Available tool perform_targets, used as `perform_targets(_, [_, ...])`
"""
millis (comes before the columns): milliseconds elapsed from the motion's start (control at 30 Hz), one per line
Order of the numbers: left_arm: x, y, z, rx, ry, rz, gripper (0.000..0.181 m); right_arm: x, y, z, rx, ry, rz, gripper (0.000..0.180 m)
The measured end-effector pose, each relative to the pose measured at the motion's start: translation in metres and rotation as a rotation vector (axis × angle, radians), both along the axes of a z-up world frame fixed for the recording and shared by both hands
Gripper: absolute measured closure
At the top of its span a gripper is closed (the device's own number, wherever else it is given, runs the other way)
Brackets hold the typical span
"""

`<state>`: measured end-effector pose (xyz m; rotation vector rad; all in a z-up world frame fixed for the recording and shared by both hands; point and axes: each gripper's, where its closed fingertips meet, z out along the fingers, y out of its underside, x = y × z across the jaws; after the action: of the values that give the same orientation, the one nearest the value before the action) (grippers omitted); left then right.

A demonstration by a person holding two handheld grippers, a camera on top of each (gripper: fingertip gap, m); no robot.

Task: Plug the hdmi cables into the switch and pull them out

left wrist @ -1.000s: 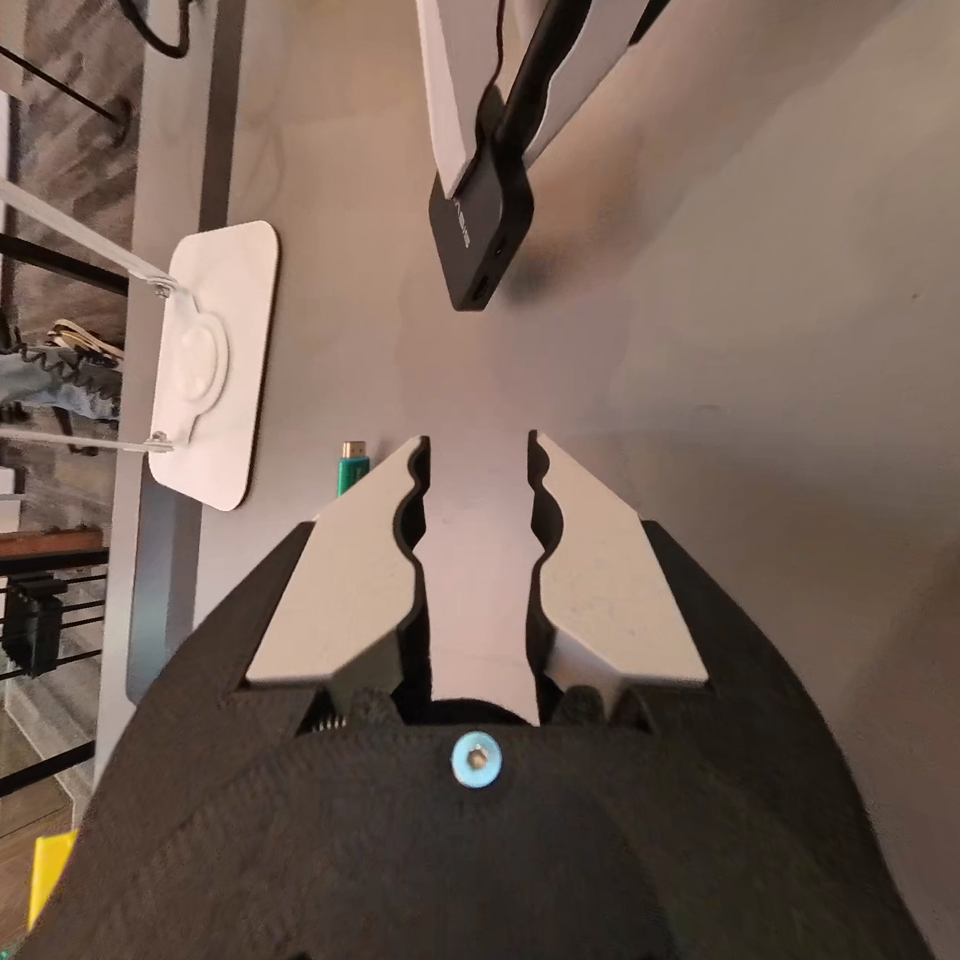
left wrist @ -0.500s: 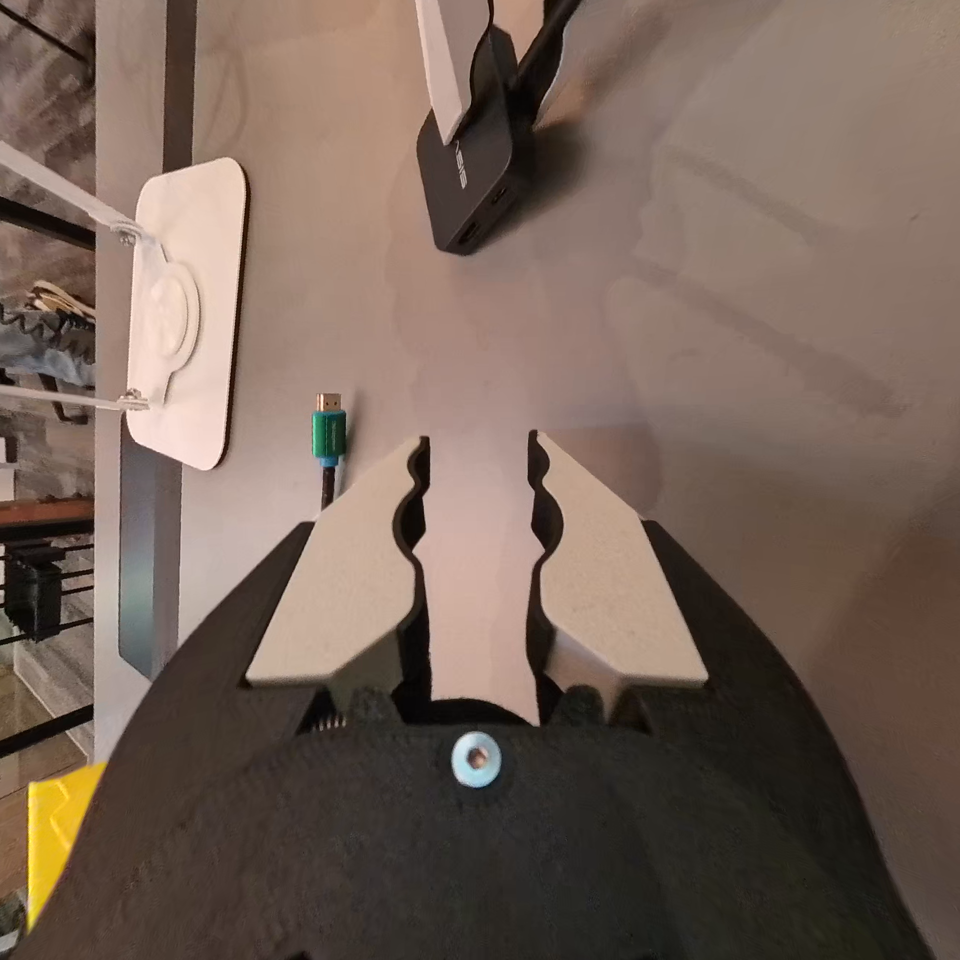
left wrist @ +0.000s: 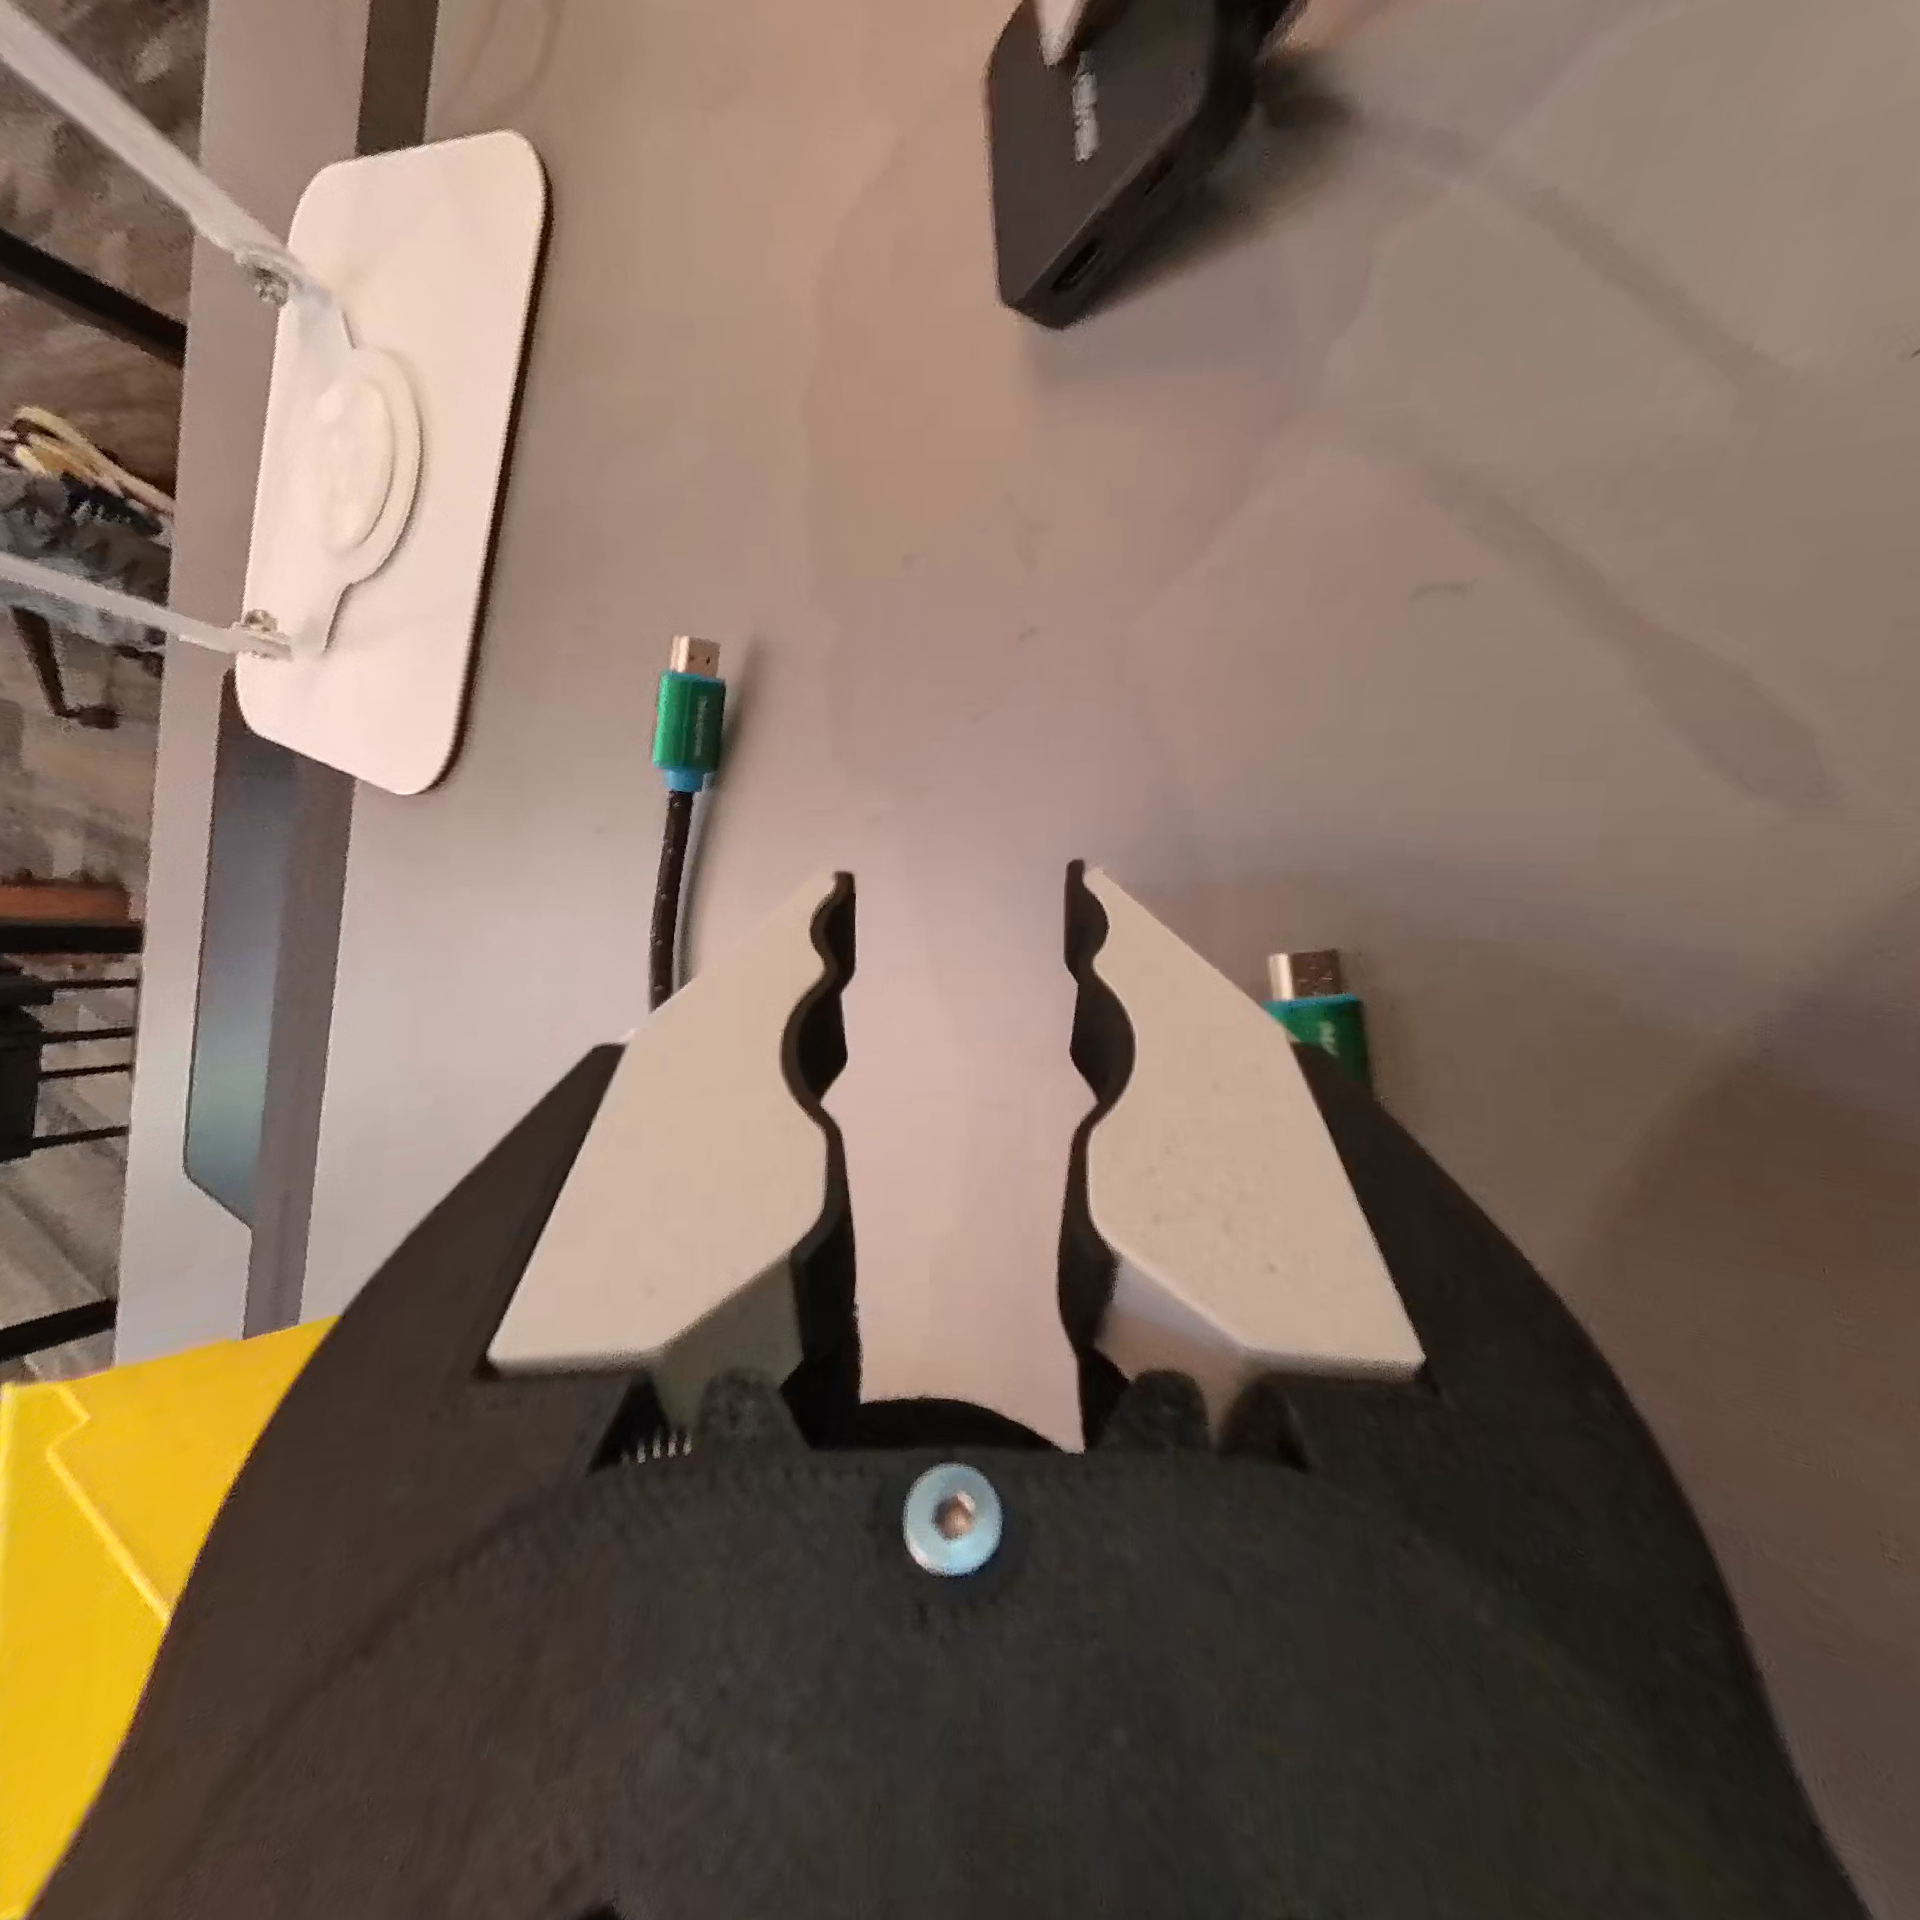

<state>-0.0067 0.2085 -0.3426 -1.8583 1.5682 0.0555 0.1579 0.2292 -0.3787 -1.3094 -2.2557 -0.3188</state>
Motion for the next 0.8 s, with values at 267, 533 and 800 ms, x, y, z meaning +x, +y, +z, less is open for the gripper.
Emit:
perform_targets(267, [-0.007,0.067,0.003,0.057,0.048,0.092,0.137,0.008,-0.005,0.002,-0.073,-0.009,-0.021,0.140])
perform_targets(533, [0.003,0.116,-0.036,-0.031,0.077,0.097,0.143,0.003,-0.002,0.024,-0.143,0.141,-0.082,0.138])
perform_targets(800, [0.012,0.119,-0.038,-0.006,0.053,0.071,0.168,-0.042,0.004,0.051,-0.304,0.426,-0.146,0.135])
